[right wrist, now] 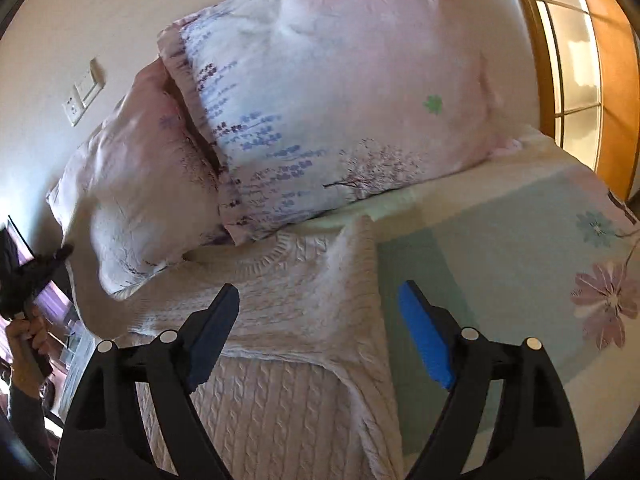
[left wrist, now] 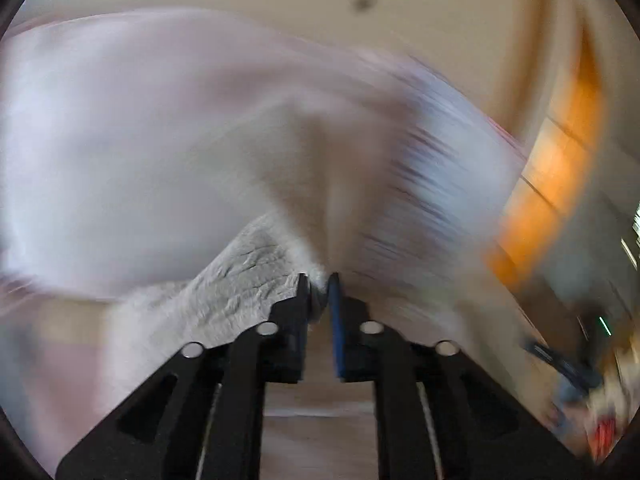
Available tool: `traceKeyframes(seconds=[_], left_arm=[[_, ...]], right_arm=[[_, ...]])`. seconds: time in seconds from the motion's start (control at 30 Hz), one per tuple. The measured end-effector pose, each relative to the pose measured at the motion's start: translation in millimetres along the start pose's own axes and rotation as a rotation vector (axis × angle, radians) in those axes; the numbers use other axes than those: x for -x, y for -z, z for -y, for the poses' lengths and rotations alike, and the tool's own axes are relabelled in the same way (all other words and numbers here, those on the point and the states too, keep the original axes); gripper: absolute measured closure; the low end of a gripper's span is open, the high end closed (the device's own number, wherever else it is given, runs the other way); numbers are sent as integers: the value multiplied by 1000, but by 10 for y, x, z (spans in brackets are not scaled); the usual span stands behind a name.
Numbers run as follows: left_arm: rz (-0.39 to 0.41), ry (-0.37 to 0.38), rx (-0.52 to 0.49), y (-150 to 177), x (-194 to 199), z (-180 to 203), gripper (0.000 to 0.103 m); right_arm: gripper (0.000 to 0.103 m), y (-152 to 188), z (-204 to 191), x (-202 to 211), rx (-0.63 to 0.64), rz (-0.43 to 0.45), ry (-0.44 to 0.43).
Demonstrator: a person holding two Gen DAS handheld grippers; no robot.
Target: Fold small clothes
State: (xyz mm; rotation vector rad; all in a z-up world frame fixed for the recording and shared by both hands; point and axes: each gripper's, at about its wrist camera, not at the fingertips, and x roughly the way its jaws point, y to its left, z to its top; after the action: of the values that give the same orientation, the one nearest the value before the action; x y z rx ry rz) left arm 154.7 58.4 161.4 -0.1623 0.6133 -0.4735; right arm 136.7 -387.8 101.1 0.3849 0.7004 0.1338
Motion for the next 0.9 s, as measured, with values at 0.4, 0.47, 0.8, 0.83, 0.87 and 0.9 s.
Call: traceKeyframes(seconds=[0.4,0.47,0.8,0.83,0.87,0.9], left_arm=[[-298,-181,200,1345,393,-692,23],[-330,-193,264,1633,566,-853,23],[-350,-43,240,2289,912,-128,53],[-357,-31,246,2331,910,-86,63],[-368,-7,256,2328,835,-30,80],[-374,14,264,2320,807,-24,86]], right_arm=[[33,868,655,332,-162,-286,-137],[40,1064,699,372,-207,-336,-185],[81,1643,524,662,-257,-443,-470],[91,1682,492,650,-258,-452,-493],[94,1680,440,627,-256,-444,-517],[94,1639,415,620,-256,-428,-535]])
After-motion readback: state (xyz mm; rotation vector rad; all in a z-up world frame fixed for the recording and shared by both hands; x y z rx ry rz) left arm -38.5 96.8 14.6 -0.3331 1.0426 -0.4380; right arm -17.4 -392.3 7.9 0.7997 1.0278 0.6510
